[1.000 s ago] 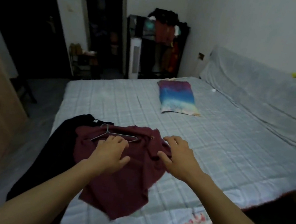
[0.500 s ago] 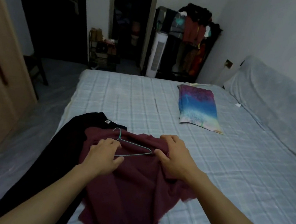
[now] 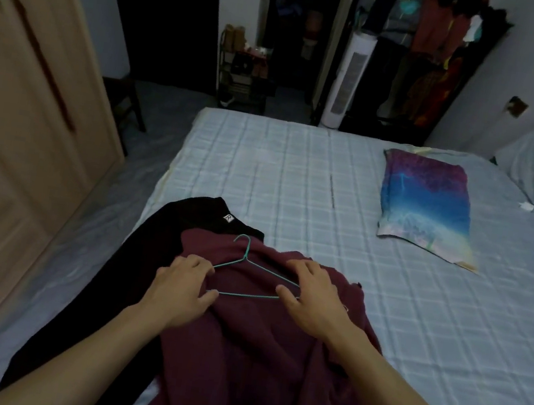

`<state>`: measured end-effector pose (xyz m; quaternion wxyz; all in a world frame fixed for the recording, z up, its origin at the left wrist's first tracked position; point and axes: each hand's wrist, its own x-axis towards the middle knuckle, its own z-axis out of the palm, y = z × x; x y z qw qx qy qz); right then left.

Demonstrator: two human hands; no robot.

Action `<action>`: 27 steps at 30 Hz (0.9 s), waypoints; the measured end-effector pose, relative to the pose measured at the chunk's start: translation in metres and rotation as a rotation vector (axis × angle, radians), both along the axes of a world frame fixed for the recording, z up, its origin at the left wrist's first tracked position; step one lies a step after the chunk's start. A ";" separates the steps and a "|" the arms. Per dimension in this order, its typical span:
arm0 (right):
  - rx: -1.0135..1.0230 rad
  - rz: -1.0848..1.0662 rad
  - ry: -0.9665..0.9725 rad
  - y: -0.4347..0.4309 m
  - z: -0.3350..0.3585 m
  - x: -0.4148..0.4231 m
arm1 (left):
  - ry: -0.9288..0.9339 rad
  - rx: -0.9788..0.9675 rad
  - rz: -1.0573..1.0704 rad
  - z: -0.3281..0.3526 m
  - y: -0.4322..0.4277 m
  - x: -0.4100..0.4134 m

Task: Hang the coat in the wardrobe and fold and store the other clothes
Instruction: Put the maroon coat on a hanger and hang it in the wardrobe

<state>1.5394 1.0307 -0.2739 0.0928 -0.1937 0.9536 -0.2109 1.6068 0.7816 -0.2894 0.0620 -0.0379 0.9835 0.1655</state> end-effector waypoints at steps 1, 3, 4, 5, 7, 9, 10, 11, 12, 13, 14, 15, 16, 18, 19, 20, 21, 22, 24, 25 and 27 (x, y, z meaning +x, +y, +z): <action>-0.006 0.015 -0.001 0.002 -0.003 -0.013 | -0.008 -0.008 0.013 -0.001 0.002 -0.008; -0.016 0.034 0.004 0.007 -0.008 -0.039 | -0.030 -0.028 0.026 -0.003 0.007 -0.024; -0.024 0.035 0.004 0.010 -0.010 -0.051 | -0.041 -0.042 0.024 -0.005 0.009 -0.033; -0.034 0.033 -0.003 0.014 -0.012 -0.062 | -0.051 -0.055 0.021 -0.006 0.012 -0.042; -0.047 0.025 -0.018 0.022 -0.020 -0.084 | -0.057 -0.065 0.019 -0.012 0.018 -0.065; -0.044 -0.005 -0.046 0.027 -0.032 -0.106 | -0.059 -0.038 0.024 -0.020 0.025 -0.091; -0.041 -0.023 -0.061 0.029 -0.039 -0.117 | -0.058 -0.018 0.023 -0.026 0.028 -0.103; -0.032 -0.037 -0.068 0.029 -0.046 -0.126 | -0.051 -0.005 0.016 -0.033 0.031 -0.114; -0.019 -0.048 -0.073 0.028 -0.054 -0.136 | -0.046 0.002 0.004 -0.042 0.032 -0.125; -0.010 -0.064 -0.084 0.025 -0.062 -0.144 | -0.050 0.007 -0.009 -0.051 0.033 -0.135; -0.010 -0.083 -0.099 0.022 -0.071 -0.152 | -0.060 0.015 -0.016 -0.061 0.033 -0.145; -0.012 -0.097 -0.113 0.020 -0.079 -0.159 | -0.073 0.022 -0.019 -0.071 0.032 -0.154; -0.006 -0.102 -0.125 0.018 -0.089 -0.167 | -0.089 0.026 -0.021 -0.082 0.030 -0.163; 0.033 -0.095 -0.140 0.016 -0.109 -0.185 | -0.112 0.031 -0.028 -0.102 0.026 -0.180; 0.053 -0.090 -0.151 0.015 -0.119 -0.195 | -0.119 0.036 -0.026 -0.111 0.023 -0.189; 0.067 -0.088 -0.163 0.014 -0.128 -0.204 | -0.126 0.040 -0.024 -0.120 0.020 -0.197; 0.080 -0.089 -0.174 0.013 -0.138 -0.214 | -0.133 0.039 -0.027 -0.129 0.018 -0.206; 0.090 -0.090 -0.183 0.012 -0.147 -0.223 | -0.142 0.034 -0.036 -0.137 0.016 -0.214; 0.102 -0.090 -0.194 0.010 -0.165 -0.239 | -0.154 0.016 -0.057 -0.154 0.014 -0.233; 0.103 -0.089 -0.198 0.009 -0.174 -0.247 | -0.157 0.011 -0.065 -0.162 0.013 -0.242; 0.105 -0.088 -0.208 0.008 -0.192 -0.261 | -0.166 0.020 -0.075 -0.180 0.013 -0.260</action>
